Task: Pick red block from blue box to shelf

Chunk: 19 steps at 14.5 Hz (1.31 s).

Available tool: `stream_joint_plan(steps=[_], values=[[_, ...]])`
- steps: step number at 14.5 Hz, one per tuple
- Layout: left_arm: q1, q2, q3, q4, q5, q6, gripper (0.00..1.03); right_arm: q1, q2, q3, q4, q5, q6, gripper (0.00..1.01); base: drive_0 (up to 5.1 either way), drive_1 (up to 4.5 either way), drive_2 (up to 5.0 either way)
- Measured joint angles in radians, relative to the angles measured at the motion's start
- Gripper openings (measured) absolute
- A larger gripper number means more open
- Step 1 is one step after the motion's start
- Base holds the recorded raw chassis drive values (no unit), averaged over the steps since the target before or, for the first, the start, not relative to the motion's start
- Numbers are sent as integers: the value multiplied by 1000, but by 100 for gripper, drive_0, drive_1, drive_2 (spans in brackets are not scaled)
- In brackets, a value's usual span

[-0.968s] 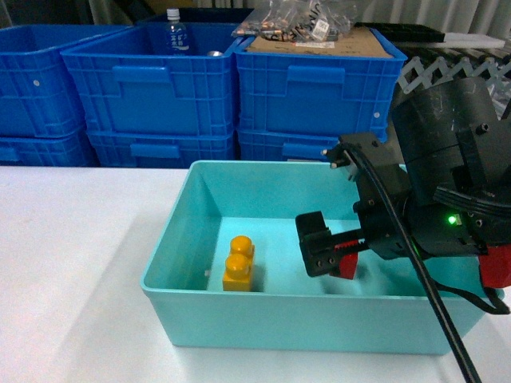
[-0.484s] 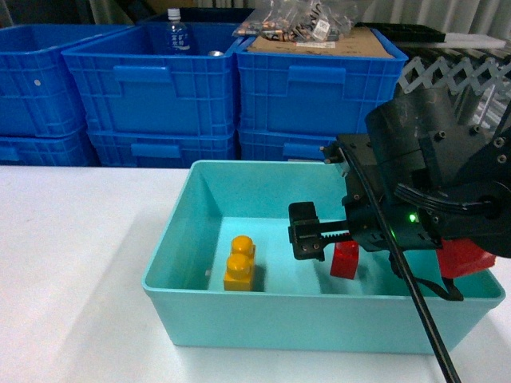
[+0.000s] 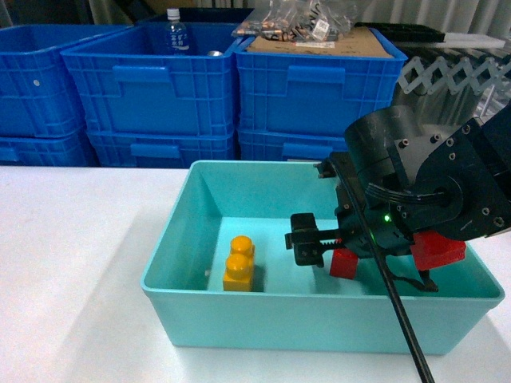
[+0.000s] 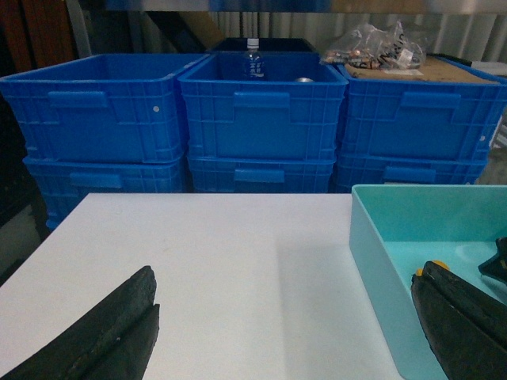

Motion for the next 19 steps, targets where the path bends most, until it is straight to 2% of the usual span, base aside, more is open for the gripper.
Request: stream_joint_plan(steps=[2, 5, 6, 8, 10, 11, 13, 14, 15, 16, 19], values=[[0, 0, 0, 0, 0, 0, 98, 6, 7, 11, -24, 27, 3, 64, 0, 0, 0], [0, 0, 0, 0, 0, 0, 98, 15, 8, 29, -48, 37, 21, 33, 0, 0, 0], [0, 0, 0, 0, 0, 0, 98, 14, 8, 29, -39, 39, 21, 29, 0, 0, 0], [0, 0, 0, 0, 0, 0, 98, 13, -19, -18, 25, 65, 35, 29, 0, 0, 0], [0, 0, 0, 0, 0, 0, 98, 13, -157, -160, 154, 92, 35, 29, 0, 0, 0], [0, 0, 0, 0, 0, 0, 98, 14, -251, -236, 234, 119, 17, 29, 0, 0, 0], [0, 0, 0, 0, 0, 0, 98, 43, -553, -485, 526, 226, -63, 29, 0, 0, 0], [0, 0, 0, 0, 0, 0, 98, 77, -688, -634, 721, 307, -126, 29, 0, 0, 0], [0, 0, 0, 0, 0, 0, 98, 104, -822, -821, 905, 356, -190, 29, 0, 0, 0], [0, 0, 0, 0, 0, 0, 98, 74, -854, -866, 858, 329, -188, 29, 0, 0, 0], [0, 0, 0, 0, 0, 0, 98, -13, -954, -991, 835, 265, -187, 29, 0, 0, 0]])
